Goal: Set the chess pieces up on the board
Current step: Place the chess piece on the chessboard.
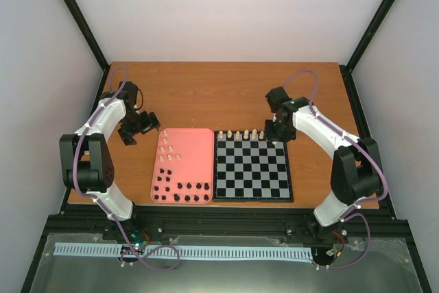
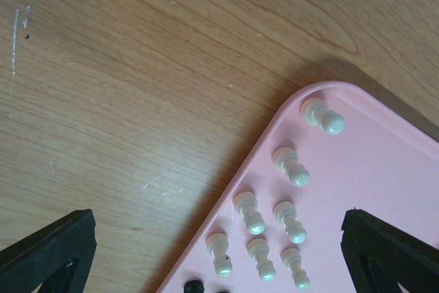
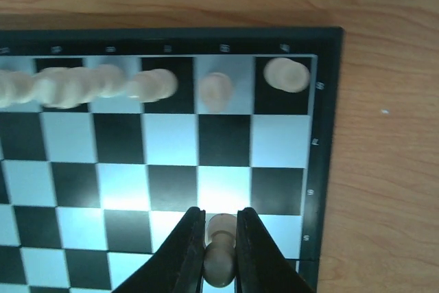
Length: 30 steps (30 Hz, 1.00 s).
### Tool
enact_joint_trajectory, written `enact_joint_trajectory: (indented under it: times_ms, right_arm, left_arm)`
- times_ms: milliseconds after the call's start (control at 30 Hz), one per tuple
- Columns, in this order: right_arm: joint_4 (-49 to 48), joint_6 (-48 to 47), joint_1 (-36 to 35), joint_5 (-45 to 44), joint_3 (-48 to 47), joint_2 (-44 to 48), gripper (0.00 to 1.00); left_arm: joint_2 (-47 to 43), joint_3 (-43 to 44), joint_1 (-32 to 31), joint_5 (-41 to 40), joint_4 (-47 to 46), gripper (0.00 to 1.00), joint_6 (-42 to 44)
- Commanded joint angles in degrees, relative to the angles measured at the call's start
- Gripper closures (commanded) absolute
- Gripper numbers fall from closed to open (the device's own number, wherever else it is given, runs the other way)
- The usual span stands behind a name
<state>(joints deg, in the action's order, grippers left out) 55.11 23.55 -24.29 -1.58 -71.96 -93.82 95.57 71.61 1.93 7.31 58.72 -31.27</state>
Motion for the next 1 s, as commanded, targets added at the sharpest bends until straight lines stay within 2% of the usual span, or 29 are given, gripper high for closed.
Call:
enact_joint_trajectory:
  times_ms: [0, 467, 967]
  right_arm:
    - [-5.88, 3.39, 3.56, 1.48, 4.09, 2.43, 0.88]
    - [-11.15, 2.38, 8.28, 1.48, 7.87, -1.67, 0.88]
    - [-12.5, 2.11, 9.05, 1.63, 7.62, -5.47, 0.88]
  left_arm:
    - [0.14, 0.96, 0.51, 0.44, 0.02, 0.0, 0.23]
    - [0.85, 1.26, 0.44, 0.57, -0.42, 0.0, 0.32]
    - [1.44, 1.5, 0.44, 0.41, -0.53, 0.0, 0.59]
